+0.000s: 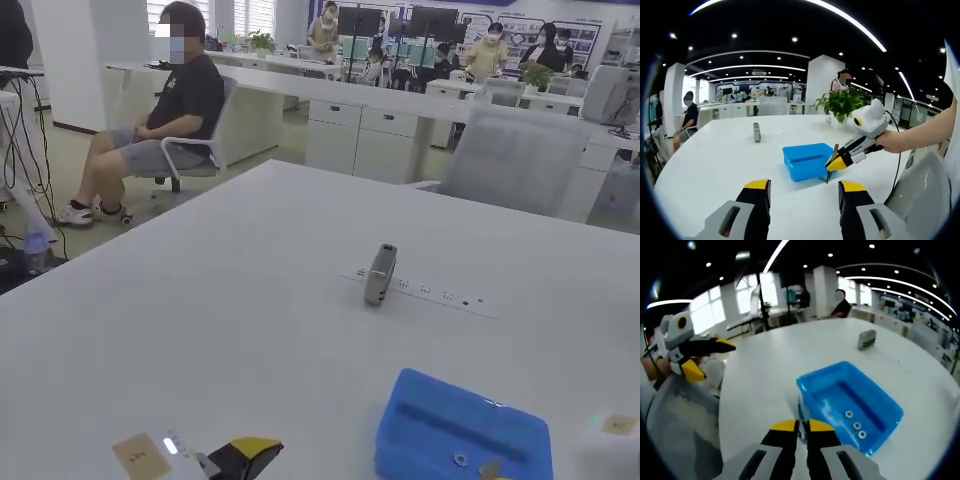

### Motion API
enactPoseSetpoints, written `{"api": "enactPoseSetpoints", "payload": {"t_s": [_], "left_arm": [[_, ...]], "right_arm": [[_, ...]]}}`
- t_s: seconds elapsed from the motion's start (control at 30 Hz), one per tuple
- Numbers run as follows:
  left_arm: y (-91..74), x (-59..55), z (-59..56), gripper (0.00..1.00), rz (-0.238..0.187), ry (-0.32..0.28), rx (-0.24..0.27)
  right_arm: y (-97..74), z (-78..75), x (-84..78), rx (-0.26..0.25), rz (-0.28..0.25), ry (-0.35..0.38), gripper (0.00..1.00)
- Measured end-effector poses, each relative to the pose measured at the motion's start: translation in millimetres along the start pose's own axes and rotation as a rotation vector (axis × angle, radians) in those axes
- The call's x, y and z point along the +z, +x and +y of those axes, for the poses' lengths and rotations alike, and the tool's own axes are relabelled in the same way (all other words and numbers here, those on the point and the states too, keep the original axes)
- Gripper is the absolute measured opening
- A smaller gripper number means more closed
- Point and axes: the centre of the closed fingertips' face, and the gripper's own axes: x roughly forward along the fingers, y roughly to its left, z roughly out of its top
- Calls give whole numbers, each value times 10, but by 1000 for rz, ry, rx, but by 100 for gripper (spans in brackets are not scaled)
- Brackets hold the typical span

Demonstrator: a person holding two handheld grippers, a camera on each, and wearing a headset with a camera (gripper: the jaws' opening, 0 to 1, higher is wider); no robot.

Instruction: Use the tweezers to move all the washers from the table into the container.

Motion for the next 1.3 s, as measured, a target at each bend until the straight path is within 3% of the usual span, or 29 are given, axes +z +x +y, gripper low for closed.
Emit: {"api": "enactPoseSetpoints", "payload": {"t_s": [0.3,0.8,1.03,1.3], "left_arm": [[-6,6,5,53,-4,-4,1],[-2,2,9,53,-3,-4,1],[-4,8,10,52,-6,-6,0],[-10,8,22,52,-8,-8,6]], "right_arm": [[-70,-9,156,7,-46,41,3],[-194,-107,699,25,-204,105,3],[-113,-345,748,-4,-196,109,3],[58,-654,664,-43,-153,168,3]]}}
